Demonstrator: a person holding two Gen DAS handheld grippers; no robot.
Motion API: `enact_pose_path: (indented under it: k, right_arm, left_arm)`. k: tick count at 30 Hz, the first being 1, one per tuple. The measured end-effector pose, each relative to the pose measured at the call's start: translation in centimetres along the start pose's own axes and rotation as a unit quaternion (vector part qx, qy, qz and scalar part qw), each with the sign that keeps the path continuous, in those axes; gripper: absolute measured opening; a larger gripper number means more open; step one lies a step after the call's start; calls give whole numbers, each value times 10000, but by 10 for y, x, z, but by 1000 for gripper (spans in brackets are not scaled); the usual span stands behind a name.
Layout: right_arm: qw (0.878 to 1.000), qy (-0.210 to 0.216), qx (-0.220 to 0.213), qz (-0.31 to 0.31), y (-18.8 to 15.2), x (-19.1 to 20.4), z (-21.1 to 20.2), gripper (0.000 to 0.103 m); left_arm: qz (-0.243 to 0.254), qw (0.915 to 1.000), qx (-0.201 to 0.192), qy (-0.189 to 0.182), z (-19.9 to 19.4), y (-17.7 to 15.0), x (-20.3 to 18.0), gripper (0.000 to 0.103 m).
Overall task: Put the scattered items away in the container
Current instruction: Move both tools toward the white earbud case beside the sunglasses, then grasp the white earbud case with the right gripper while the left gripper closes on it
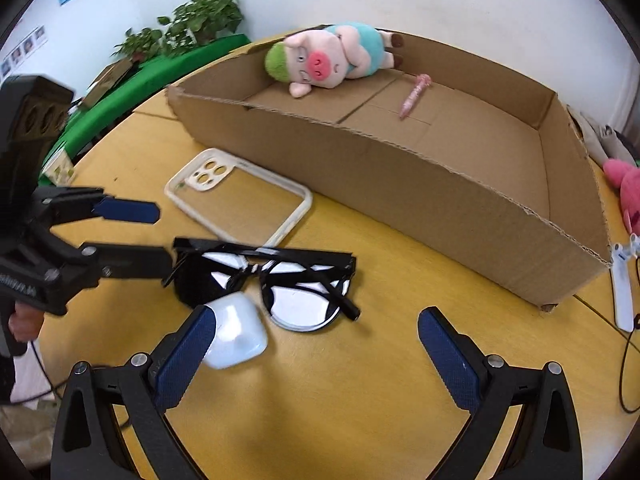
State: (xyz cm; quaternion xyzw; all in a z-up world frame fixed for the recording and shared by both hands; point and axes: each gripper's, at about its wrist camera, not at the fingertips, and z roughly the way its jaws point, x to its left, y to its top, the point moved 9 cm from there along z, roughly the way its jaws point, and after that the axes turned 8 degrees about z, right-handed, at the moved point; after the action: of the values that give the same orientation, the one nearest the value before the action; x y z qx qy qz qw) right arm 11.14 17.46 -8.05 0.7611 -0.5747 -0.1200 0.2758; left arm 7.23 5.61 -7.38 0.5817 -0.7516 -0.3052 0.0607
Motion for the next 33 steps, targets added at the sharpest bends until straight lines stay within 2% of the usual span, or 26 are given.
enact_pose_path:
  k: [3, 9, 12, 16, 20, 24, 27, 29, 33]
  right_arm:
    - [9993, 297, 100, -198, -16, 20, 2, 102]
    - [9977, 496, 168, -433, -30, 44, 18, 96]
    - [9961, 551, 131, -679, -30, 54, 25, 91]
    - [9954, 417, 56, -862, -29, 55, 31, 85]
    - [9945, 415, 16, -958, -30, 57, 27, 68]
    - [9938, 430, -19, -1022, -35, 58, 23, 53]
    - [9929, 456, -54, -1094, -40, 63, 19, 53]
    - [9926, 435, -98, -1127, -43, 66, 18, 52]
    - [9916, 355, -132, -1239, -47, 69, 15, 52]
  left_arm:
    - [197, 9992, 40, -333, 3, -8, -12, 78]
    - [613, 9923, 69, -1072, 2, -15, -42, 78]
    - [752, 9891, 62, -1262, 4, -13, -52, 78]
    - [794, 9895, 185, -1196, 15, -10, -55, 74]
    - [848, 9882, 439, -1195, 29, -14, -58, 60]
    - [962, 9868, 496, -1207, 34, -13, -66, 58]
    - [1093, 9865, 557, -1083, 36, -14, -69, 49]
    - [1155, 9865, 617, -979, 37, -15, -69, 39]
    - [1111, 9861, 693, -1024, 36, -16, -71, 39]
